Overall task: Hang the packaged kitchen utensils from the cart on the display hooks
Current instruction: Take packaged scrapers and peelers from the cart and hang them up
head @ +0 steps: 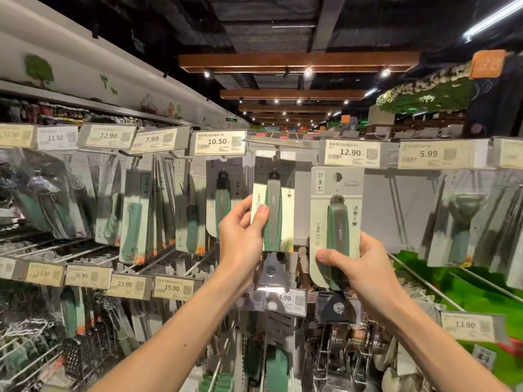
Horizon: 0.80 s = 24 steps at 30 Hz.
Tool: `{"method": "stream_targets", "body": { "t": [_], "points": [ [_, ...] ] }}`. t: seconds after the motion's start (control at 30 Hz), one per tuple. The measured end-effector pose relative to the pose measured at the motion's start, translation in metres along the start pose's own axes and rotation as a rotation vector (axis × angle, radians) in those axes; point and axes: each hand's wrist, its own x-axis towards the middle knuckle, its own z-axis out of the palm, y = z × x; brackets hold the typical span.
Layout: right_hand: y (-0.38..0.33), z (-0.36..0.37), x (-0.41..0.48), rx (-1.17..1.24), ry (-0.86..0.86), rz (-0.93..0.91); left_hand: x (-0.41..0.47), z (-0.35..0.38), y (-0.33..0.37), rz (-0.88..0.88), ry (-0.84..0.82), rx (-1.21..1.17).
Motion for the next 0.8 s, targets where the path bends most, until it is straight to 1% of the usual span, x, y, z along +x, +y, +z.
{"method": "stream_targets", "body": {
  "t": [0.13,0.3,0.5,0.57,0.63,0.73,0.8],
  "points": [
    [-0.001,0.000,-0.002,-0.012,-0.013,0.003,0.006,0.005,-0.008,-0.002,0.030,0.050],
    [-0.003,0.003,-0.004,0.009,-0.028,-0.009,0.017,0.012,-0.014,0.059,0.070,0.251],
    [0.000,0.009,-0.003,-0.006,0.005,-0.038,0.023,0.012,-0.021,0.121,0.122,0.481],
    [0.002,0.009,-0.002,-0.032,0.016,-0.048,0.022,0.011,-0.019,0.085,0.100,0.533],
    [0.006,0.009,-0.002,-0.042,0.028,-0.046,0.015,0.010,-0.017,0.048,0.040,0.602],
    [0.014,0.008,-0.001,-0.065,0.034,-0.047,-0.009,0.009,-0.011,0.132,-0.024,0.694],
    [0.018,0.009,0.001,-0.077,0.027,-0.055,-0.026,0.008,-0.006,0.179,-0.081,0.639]
  ]
}}
